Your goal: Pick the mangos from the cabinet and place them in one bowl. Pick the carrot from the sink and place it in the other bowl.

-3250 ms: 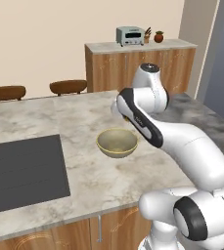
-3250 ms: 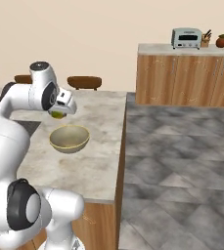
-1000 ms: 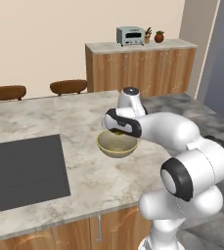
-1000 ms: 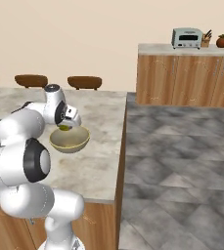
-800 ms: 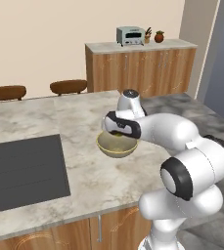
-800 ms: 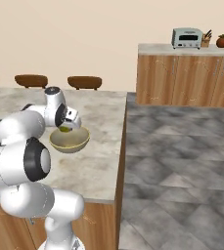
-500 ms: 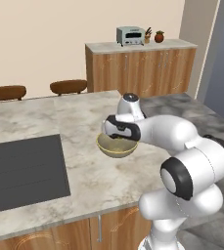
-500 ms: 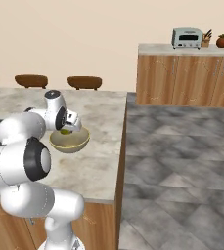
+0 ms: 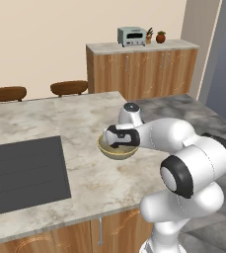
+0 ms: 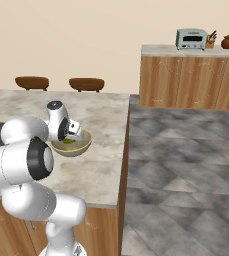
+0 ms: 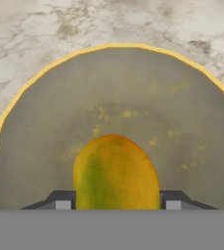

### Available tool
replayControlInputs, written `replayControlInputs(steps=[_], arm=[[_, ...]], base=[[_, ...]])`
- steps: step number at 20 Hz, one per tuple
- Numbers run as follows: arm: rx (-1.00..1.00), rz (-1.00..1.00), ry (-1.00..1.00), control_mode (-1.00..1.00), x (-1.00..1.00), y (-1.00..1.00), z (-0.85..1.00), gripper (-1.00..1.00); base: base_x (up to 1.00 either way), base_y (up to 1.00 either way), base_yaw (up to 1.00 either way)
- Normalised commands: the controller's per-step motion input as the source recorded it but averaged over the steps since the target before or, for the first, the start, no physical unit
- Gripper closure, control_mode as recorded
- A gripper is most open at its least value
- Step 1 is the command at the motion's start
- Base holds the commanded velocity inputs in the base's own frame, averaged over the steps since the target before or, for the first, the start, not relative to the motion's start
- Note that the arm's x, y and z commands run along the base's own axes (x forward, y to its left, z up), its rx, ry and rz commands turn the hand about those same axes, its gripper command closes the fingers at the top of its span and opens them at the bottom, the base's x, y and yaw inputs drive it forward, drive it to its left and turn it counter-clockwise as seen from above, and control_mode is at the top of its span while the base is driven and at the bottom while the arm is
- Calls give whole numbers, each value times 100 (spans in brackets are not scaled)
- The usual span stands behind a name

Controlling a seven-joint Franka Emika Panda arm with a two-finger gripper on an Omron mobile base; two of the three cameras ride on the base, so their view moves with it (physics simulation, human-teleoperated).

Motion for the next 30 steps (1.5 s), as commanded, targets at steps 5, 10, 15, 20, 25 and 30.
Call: replayControlInputs(steps=[5,10,15,20,25,30], arm=[[0,0,-2,-100,0,1,-18,100],[0,0,0,-100,5,0,-9,100],[0,0,0,-100,20,0,0,100],[0,0,0,-100,2,0,-1,100],[0,0,-2,-100,4,0,-34,100],[0,0,-2,-100,0,0,-25,100]], base=[[0,0,0],[0,0,0],[0,0,0],[0,0,0],[0,0,0],[0,0,0]])
